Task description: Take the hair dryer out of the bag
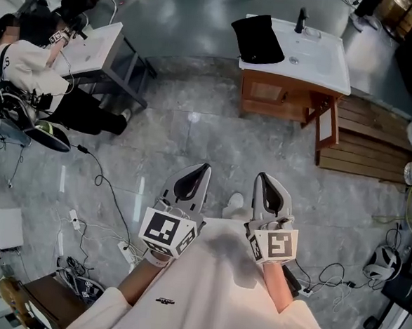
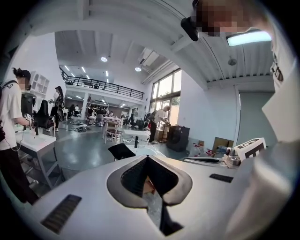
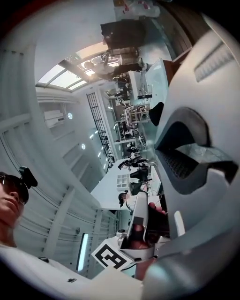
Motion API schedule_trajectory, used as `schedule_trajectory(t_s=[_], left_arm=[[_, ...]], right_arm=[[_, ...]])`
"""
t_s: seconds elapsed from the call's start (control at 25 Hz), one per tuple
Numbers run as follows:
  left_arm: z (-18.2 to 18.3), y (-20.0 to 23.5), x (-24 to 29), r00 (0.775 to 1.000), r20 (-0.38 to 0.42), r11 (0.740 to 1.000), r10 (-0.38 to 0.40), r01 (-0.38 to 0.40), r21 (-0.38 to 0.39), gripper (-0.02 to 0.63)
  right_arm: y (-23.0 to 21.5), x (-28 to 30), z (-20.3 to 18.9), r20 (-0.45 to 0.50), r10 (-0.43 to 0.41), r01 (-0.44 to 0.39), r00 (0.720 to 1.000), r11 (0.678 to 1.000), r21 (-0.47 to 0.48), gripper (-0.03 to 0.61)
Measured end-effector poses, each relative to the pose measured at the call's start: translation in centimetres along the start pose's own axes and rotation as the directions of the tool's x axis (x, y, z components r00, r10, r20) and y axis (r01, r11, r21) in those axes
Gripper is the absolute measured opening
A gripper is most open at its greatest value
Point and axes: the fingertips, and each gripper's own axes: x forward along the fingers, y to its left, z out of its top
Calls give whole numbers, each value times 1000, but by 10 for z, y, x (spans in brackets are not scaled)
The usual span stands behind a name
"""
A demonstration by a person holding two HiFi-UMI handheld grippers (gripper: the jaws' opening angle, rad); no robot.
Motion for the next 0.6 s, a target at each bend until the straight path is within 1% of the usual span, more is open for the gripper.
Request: schedule_trajectory(t_s=[0.12, 0.16, 0.36, 0.6], left_arm=[[4, -3, 22, 1000, -9, 1000, 15, -15, 8, 6], [5, -3, 28, 1000, -12, 1000, 19, -19, 9, 6], [6, -5, 44, 999, -34, 999, 33, -33, 13, 6], [12, 5, 67, 998, -62, 999, 16, -13, 46, 6]], right_arm=[[-24, 16, 10, 14, 39, -40, 999, 995, 87, -3], [-31, 21, 14, 20, 45, -47, 999, 994, 101, -3], [-54, 30, 21, 25, 37, -39, 999, 994, 106, -3], [-67, 43, 20, 12, 60, -61, 998, 989, 138, -3]])
